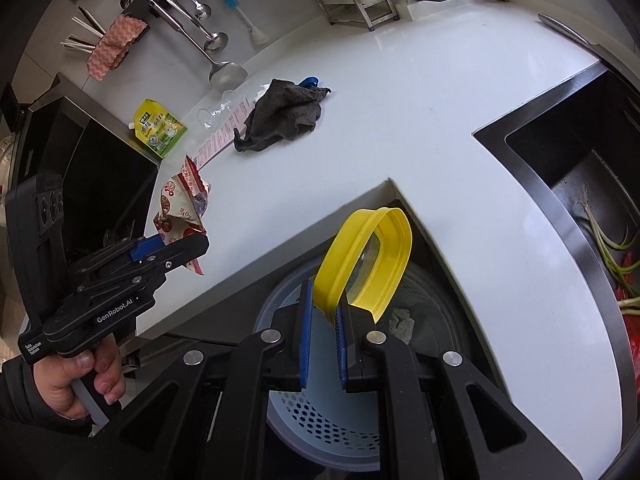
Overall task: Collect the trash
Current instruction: 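Carry the snack wrapper with the left gripper while the right carries the yellow lid over the bin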
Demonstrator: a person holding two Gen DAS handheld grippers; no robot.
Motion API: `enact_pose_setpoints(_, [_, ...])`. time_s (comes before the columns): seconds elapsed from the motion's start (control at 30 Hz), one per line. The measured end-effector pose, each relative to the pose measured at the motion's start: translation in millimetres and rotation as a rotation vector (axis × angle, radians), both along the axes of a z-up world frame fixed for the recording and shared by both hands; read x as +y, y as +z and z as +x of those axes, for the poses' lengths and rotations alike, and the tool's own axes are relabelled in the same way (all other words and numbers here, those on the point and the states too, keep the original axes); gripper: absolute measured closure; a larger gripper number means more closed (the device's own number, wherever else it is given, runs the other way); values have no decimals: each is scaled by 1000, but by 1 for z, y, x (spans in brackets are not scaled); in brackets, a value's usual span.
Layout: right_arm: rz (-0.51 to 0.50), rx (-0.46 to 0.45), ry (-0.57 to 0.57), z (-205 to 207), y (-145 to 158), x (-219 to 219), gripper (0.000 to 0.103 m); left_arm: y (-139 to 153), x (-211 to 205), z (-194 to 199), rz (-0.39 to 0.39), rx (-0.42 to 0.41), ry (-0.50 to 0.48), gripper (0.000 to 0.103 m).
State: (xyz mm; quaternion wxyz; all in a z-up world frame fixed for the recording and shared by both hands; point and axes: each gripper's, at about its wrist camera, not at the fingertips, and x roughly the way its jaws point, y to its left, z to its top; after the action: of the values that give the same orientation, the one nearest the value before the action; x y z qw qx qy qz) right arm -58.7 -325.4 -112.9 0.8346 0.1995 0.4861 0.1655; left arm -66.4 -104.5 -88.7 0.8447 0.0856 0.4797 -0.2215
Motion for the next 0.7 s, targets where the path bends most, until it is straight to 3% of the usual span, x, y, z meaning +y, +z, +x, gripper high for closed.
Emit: enact_pose_setpoints(0.7, [-4,56,1,-43,-29,-4,93,-27,-18,-48,26,60,-50,73])
